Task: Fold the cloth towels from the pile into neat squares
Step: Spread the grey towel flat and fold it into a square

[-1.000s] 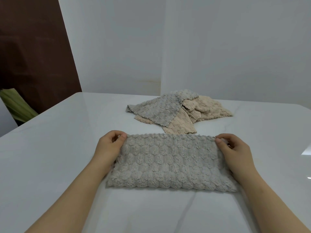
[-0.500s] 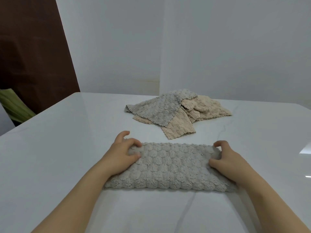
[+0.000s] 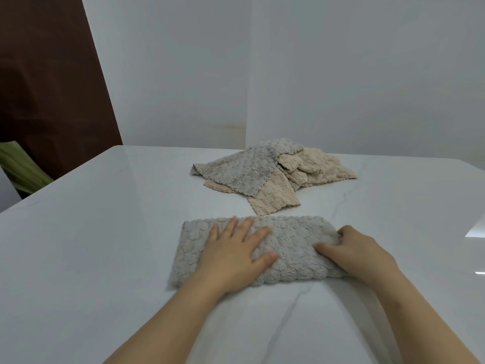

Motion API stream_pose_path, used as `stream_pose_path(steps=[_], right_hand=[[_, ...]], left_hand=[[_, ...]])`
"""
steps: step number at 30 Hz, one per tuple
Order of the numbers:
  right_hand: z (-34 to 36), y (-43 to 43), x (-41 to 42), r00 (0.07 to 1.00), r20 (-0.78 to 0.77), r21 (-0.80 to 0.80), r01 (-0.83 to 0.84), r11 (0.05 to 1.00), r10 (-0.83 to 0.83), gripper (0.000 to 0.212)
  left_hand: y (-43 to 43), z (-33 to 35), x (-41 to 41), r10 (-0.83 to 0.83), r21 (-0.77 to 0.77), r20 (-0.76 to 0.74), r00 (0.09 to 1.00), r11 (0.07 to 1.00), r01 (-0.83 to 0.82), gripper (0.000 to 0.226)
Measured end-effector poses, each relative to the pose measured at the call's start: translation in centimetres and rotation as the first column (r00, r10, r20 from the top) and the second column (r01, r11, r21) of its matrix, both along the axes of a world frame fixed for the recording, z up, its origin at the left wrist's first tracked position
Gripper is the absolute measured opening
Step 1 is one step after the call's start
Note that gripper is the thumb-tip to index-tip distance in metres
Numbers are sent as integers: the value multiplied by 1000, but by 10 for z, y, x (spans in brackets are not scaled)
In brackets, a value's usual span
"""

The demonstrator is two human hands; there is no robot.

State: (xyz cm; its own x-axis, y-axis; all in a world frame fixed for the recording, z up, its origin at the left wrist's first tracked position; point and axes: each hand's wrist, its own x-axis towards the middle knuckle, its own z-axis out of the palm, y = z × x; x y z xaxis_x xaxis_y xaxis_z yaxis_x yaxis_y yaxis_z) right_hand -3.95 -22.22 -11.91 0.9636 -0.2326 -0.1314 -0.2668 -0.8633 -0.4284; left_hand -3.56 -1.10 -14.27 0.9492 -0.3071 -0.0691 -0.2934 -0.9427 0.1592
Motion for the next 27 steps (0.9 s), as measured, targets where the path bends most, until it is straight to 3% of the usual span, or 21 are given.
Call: stream_pose_path(steps=[2,5,11,14,17,19,22,25,27], right_hand=[[-4,-3,2,1000,7,48,-20,999,20,31],[-6,-8,5,996,94,139,-25,990,12,27],[-6,-18,3,964,238,146,89,985,-123,24],[-6,-22,1,955,254,254,86,963,-153,16],[-2,-24,1,954,200,492,101,865,-225,11],[1,-27,1,957,151,621,103,777,-247,26],[-1,-28,3,959,120,680,110,725,-258,36],[-2,-22,2,941,179,723,73,687,-288,17],[0,-13,0,921,205,801,37,598,-331,7]], left_hand=[[-1,-3,2,16,60,-36,999,998,-14,61],[-6,-3,2,45,86,-33,998,995,-42,61],[-41,-2,-4,102,29,-22,995,994,-102,63],[-43,0,-5,104,-4,-3,995,995,-104,62],[-31,7,-5,101,-23,35,994,995,-100,60],[-20,7,-5,110,16,26,994,994,-111,62],[-11,0,-6,118,52,-21,993,992,-117,64],[-14,-4,-8,114,35,-8,993,993,-114,64],[-11,-3,-10,112,-54,43,993,993,-109,63]])
